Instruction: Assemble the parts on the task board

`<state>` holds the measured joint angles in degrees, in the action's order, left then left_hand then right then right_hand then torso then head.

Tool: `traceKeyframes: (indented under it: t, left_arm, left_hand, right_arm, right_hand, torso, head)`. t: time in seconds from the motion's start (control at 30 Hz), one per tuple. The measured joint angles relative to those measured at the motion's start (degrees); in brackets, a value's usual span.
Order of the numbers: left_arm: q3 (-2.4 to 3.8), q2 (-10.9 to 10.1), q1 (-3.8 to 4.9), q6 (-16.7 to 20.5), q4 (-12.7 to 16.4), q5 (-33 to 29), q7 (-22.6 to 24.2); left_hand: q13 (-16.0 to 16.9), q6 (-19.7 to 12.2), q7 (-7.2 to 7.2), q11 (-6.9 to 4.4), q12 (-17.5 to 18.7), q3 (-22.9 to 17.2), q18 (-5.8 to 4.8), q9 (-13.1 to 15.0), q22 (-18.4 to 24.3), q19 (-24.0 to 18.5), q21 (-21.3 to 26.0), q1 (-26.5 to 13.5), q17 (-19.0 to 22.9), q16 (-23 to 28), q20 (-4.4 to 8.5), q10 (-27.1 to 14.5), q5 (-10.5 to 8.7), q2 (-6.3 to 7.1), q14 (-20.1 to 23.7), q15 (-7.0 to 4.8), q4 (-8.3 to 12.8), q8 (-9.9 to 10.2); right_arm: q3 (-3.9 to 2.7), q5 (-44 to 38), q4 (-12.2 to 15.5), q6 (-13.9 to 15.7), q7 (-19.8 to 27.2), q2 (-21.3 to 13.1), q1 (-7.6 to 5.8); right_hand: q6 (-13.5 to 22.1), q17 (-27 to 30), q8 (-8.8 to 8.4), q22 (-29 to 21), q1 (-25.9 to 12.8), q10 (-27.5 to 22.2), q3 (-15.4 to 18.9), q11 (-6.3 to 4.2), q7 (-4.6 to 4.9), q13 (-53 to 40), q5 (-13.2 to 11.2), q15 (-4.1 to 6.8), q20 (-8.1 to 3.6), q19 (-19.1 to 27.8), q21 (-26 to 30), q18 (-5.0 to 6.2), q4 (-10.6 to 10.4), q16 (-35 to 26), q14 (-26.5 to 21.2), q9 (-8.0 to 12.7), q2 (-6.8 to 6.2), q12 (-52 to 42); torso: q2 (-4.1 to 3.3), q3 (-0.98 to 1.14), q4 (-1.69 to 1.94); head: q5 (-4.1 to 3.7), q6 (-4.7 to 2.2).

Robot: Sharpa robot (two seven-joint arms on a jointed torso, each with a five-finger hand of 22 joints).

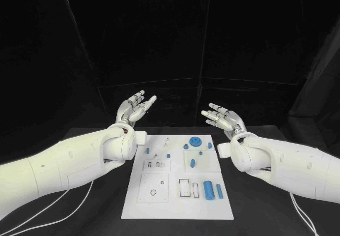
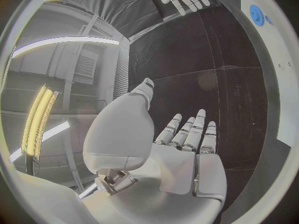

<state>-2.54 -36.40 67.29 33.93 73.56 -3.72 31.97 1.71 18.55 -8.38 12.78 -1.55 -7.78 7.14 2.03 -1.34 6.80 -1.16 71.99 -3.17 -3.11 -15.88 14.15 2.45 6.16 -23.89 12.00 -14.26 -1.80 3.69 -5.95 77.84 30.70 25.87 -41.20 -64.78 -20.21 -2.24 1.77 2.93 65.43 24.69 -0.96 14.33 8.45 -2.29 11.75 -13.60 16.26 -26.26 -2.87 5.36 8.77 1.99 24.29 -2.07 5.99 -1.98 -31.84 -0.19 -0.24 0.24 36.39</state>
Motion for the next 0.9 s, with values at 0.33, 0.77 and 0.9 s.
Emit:
traceKeyframes:
  t: [0.33, 0.77, 0.9]
  left_arm:
    - [-0.18, 0.17, 0.54, -4.52, -1.11, -1.39, 2.04]
    - [-0.2, -6.59, 0.6, -8.16, 5.98, -1.73, 2.38]
    - [-0.22, -8.4, 0.62, -8.95, 8.15, -0.94, 2.4]
  left_hand:
    - [0.4, 3.16, -0.22, 1.75, -0.44, -0.13, 0.0, 0.36, -0.64, 2.36, -1.14, 3.18, -0.92, -2.29, -0.96, 3.98, 0.25, -0.44, -6.12, 1.53, -1.1, -0.58]
    - [2.74, 29.95, -3.52, -0.43, -8.45, 1.03, 2.6, 2.72, -5.72, 29.58, -11.67, 5.11, -3.59, -10.76, -0.65, 35.52, 0.25, -3.36, -28.17, -1.71, 3.37, -6.33]
    - [2.82, 33.72, -4.65, -1.92, -9.85, 1.95, 3.12, 2.65, -6.22, 34.34, -13.44, 5.28, -4.05, -12.2, 0.08, 40.56, 0.25, -3.53, -33.12, -3.19, 5.29, -6.65]
  right_arm:
    - [1.02, -7.2, -4.5, -9.74, -2.62, 1.15, -1.64]
    - [0.96, -34.74, -6.68, -9.96, -7.49, 0.56, -5.1]
    - [0.95, -42.59, -6.57, -9.97, -9.6, 0.71, -6.35]
  right_hand:
    - [-11.57, -1.19, 2.27, 1.89, 6.65, 13.62, -0.85, -0.7, 0.79, -0.99, -0.27, 1.57, 0.01, -13.2, -4.47, 2.26, 4.45, 3.76, 16.76, -1.1, 0.12, -2.73]
    - [-31.23, -2.11, 5.17, 5.07, 9.51, 33.24, -4.05, -4.94, 4.19, -1.26, 0.3, 7.6, -4.52, -29.67, -13.39, 4.03, 7.47, 8.48, 40.1, -1.74, -0.09, -5.7]
    - [-34.35, -2.92, 5.17, 6.64, 9.99, 37.28, -5.03, -6.31, 3.38, -1.25, 0.4, 9.38, -6.33, -33.37, -16.79, 4.02, 7.68, 9.69, 45.79, -1.73, -0.57, -5.7]
  torso:
    - [-0.08, 0.0, -0.01]
    - [-2.58, 0.04, 0.27]
    - [-3.44, -0.14, 0.6]
  head:
    - [0.01, -0.02]
    - [-0.46, -1.22]
    - [-0.71, -1.61]
